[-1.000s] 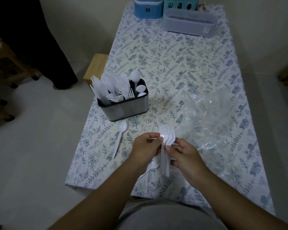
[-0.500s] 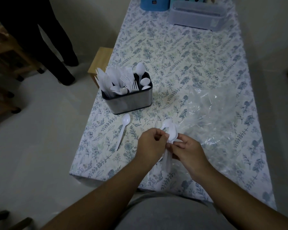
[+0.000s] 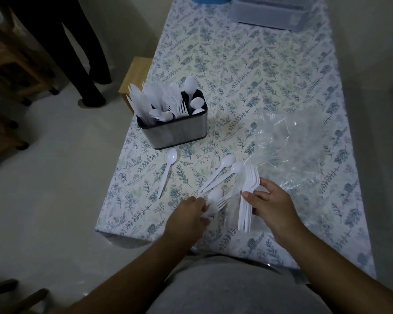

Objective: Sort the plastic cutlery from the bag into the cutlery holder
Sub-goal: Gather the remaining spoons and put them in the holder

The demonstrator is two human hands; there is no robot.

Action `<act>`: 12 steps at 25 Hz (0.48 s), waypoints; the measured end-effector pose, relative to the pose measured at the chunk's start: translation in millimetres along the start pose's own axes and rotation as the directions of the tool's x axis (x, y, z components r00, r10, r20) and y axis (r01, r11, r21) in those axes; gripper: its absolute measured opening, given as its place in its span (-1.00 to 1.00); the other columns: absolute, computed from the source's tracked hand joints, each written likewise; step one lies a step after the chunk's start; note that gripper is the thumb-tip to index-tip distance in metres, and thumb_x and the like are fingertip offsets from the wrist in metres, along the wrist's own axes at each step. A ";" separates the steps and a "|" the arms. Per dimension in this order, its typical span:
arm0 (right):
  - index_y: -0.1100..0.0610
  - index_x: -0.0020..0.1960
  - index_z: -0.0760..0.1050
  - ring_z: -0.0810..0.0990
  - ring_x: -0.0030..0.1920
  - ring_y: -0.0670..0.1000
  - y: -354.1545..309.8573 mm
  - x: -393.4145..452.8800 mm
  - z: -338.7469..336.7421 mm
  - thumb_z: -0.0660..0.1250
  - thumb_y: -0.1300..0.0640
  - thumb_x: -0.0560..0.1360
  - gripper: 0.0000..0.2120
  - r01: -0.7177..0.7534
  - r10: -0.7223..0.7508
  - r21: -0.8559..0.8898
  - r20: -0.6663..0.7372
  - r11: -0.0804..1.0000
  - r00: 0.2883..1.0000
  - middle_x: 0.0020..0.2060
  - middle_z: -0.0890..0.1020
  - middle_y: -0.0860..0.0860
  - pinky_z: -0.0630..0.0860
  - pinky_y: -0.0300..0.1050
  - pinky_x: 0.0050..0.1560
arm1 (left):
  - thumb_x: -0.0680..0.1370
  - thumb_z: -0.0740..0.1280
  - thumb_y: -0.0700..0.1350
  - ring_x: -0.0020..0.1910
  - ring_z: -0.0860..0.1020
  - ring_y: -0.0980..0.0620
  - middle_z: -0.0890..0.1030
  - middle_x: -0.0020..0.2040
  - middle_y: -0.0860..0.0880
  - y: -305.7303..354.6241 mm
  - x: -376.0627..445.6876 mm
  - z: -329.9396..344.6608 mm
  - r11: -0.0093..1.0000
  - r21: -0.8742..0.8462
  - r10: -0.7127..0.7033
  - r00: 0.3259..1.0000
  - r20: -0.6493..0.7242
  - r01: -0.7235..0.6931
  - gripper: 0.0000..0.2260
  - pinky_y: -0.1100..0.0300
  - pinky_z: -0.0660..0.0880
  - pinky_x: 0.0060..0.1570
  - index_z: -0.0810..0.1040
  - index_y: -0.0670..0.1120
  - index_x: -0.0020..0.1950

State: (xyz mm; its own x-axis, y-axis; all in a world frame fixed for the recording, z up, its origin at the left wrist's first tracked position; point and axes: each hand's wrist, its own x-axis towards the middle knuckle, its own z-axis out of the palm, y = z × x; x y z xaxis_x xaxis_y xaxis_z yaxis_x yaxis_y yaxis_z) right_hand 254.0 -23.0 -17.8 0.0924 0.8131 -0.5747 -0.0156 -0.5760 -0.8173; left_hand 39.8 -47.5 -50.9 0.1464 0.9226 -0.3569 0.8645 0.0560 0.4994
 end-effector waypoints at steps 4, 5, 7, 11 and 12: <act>0.05 0.40 0.50 0.77 -0.06 0.01 -1.7 -2.2 0.3 0.48 0.28 0.51 -0.51 -0.002 0.002 -0.008 0.014 1.000 1.000 -0.10 0.78 0.03 0.66 -0.04 -0.05 | 0.56 0.31 -0.09 -0.18 0.50 0.01 0.58 -0.09 -0.05 -6.3 6.1 -1.2 0.992 0.102 0.075 0.995 -0.063 -0.069 -0.89 0.14 0.49 -0.21 0.53 -0.11 0.02; 0.05 0.40 0.50 0.77 -0.07 0.01 -2.2 -2.4 0.9 0.48 0.28 0.51 -0.51 0.001 0.000 -0.015 0.014 1.000 1.000 -0.11 0.78 0.03 0.66 -0.05 -0.06 | 0.56 0.30 -0.09 -0.21 0.50 0.01 0.58 -0.12 -0.04 -7.2 7.2 -2.2 0.991 0.121 0.069 0.996 -0.059 -0.061 -0.89 0.15 0.49 -0.24 0.54 -0.11 0.00; 0.05 0.41 0.49 0.76 -0.07 0.00 -2.7 -2.1 1.2 0.48 0.27 0.51 -0.49 0.006 -0.005 -0.039 0.016 0.999 1.000 -0.11 0.78 0.02 0.67 -0.04 -0.04 | 0.57 0.32 -0.10 -0.25 0.55 0.08 0.63 -0.16 0.01 -6.2 9.7 -6.0 1.000 -0.008 0.008 0.994 -0.113 -0.009 -0.89 0.23 0.54 -0.23 0.59 -0.09 0.01; 0.06 0.44 0.46 0.76 -0.04 0.00 -3.0 -4.1 6.4 0.46 0.25 0.53 -0.49 0.018 -0.010 -0.101 0.078 0.995 0.997 -0.09 0.78 0.01 0.67 0.11 0.10 | 0.57 0.40 -0.18 -0.19 0.68 0.08 0.71 -0.18 0.08 20.1 11.0 -15.7 0.765 -0.635 -0.206 0.974 -0.090 0.103 -0.85 0.21 0.64 -0.03 0.70 -0.06 0.11; 0.05 0.43 0.46 0.76 -0.02 0.00 -4.0 -5.3 9.6 0.45 0.25 0.53 -0.50 0.024 -0.014 -0.096 0.108 0.995 0.994 -0.08 0.78 0.01 0.66 0.12 0.12 | 0.57 0.40 -0.20 -0.13 0.70 -0.03 0.73 -0.15 0.03 28.7 11.6 -16.2 0.653 -0.746 -0.217 0.976 -0.017 0.132 -0.84 0.04 0.65 0.01 0.70 -0.05 0.11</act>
State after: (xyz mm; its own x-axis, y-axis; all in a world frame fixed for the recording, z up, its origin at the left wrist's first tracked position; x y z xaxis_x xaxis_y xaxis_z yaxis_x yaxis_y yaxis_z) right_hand 244.0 -24.2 -11.8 -0.0157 0.8254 -0.5643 0.0826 -0.5614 -0.8234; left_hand 58.5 -29.0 -27.9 -0.0527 0.8950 -0.4430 0.2250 0.4428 0.8679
